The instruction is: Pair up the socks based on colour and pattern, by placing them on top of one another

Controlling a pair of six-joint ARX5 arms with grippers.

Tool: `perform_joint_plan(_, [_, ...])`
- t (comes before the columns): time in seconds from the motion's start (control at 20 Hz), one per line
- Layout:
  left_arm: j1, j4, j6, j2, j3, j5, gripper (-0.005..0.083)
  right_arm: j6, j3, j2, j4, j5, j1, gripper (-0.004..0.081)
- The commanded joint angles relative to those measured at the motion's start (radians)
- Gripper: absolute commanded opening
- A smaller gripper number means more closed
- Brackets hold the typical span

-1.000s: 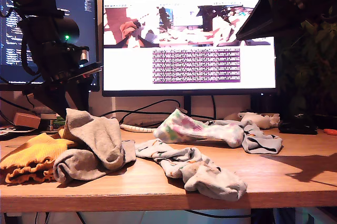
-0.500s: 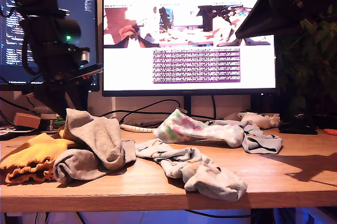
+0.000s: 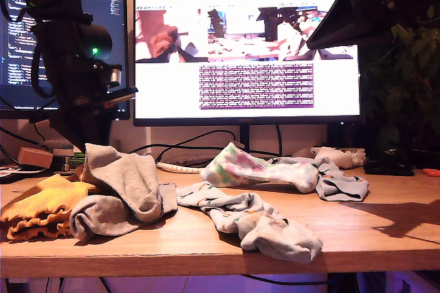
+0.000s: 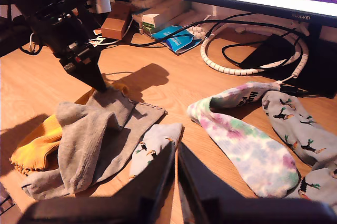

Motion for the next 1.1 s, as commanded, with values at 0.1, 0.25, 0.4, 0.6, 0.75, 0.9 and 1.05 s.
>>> perform_joint_plan(0.1, [-0.002,0.03,0.007,0.053,-0.009,0.007,-0.0019,0.0,-0.014,0.01,0.007,0.001,-0.002,-0.0011])
perform_joint_plan(0.25, [-0.002,0.005,0.023,0.051,0.009,0.058,-0.0019,0.0,-0.014,0.01,0.008,0.001,-0.002,-0.0011])
perform_joint_plan(0.4, [-0.011,-0.031,0.035,0.05,0.052,0.106,-0.0019,0.0,-0.014,0.01,0.01,0.001,-0.002,-0.0011])
perform_joint_plan(0.6, [-0.034,-0.062,0.075,0.049,0.13,0.144,-0.0019,0.0,-0.014,0.01,0.01,0.001,-0.002,-0.0011])
perform_joint_plan(0.75, [-0.058,-0.067,0.119,0.049,0.171,0.163,-0.0019,0.0,-0.014,0.01,0.009,0.001,-0.002,-0.0011])
perform_joint_plan(0.9, [-0.076,-0.072,0.16,0.049,0.174,0.229,-0.0019,0.0,-0.014,0.01,0.009,0.001,-0.002,-0.0011])
perform_joint_plan(1.05, [-0.079,-0.056,0.183,0.049,0.175,0.257,-0.0019,0.0,-0.014,0.01,0.01,0.001,-0.002,-0.0011])
